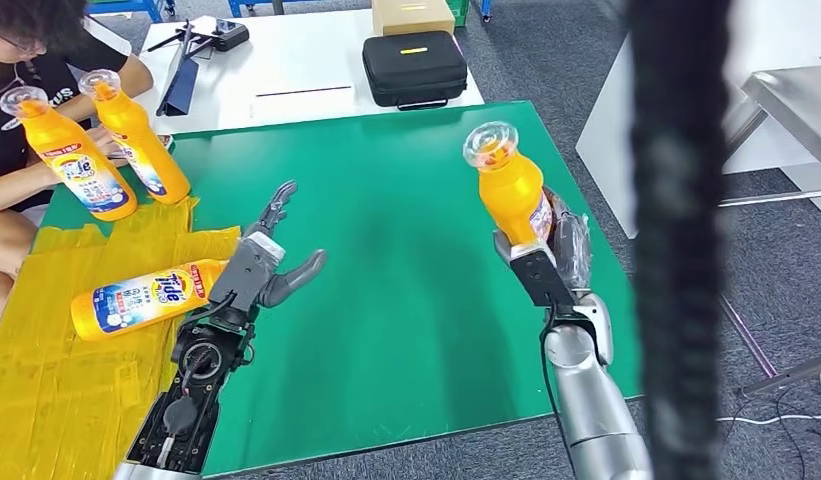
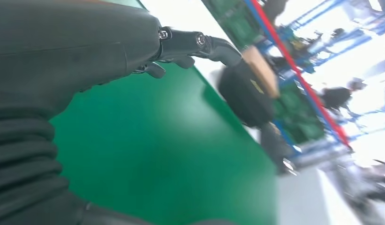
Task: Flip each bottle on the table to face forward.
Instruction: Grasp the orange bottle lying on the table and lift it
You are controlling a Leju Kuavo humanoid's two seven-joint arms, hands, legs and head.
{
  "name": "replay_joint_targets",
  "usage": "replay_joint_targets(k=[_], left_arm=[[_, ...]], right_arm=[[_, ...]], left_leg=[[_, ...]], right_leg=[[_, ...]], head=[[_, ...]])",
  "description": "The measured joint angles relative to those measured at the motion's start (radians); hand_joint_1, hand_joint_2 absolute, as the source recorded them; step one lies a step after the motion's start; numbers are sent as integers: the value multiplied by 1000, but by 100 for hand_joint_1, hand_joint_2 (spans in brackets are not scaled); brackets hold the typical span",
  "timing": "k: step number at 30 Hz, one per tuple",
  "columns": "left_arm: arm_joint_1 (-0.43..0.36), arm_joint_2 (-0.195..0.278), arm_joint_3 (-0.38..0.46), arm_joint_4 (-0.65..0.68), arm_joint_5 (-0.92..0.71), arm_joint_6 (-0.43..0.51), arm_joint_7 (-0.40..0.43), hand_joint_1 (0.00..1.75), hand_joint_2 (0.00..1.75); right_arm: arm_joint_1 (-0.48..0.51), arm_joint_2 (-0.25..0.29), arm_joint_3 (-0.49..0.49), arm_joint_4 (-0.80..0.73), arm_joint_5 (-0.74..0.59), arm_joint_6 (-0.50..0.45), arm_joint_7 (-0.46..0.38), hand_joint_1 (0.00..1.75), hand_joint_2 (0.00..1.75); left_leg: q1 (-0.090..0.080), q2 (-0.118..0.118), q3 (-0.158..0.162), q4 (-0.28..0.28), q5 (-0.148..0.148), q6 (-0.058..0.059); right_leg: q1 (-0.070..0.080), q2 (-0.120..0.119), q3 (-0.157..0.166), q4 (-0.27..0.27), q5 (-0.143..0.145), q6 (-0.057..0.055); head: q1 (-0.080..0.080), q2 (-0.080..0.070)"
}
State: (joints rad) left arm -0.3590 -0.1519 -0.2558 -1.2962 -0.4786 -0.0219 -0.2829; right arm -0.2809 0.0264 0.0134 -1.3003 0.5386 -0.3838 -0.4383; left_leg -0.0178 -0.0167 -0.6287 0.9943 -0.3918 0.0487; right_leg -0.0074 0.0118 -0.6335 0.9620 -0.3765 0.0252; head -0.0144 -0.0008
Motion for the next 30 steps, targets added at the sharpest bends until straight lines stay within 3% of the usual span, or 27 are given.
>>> replay_joint_targets(k=[5,14,30], left_arm=[[13,14,-42,-61,81,-61,-23,0,175],[15,18,-121,-120,151,-130,-29,0,175],[3,14,-159,-115,228,-138,-14,0,175]], right_arm=[[-30,31,35,15,-78,55,-54,175,175],[-68,77,102,49,-142,168,-80,175,175],[-115,123,210,105,-121,222,-81,175,175]], left_leg=[[0,0,0,0,0,0],[0,0,0,0,0,0],[0,0,0,0,0,0]], right_leg=[[0,0,0,0,0,0],[0,0,-1,0,0,0],[0,0,-1,0,0,0]], head=[[0,0],[0,0],[0,0]])
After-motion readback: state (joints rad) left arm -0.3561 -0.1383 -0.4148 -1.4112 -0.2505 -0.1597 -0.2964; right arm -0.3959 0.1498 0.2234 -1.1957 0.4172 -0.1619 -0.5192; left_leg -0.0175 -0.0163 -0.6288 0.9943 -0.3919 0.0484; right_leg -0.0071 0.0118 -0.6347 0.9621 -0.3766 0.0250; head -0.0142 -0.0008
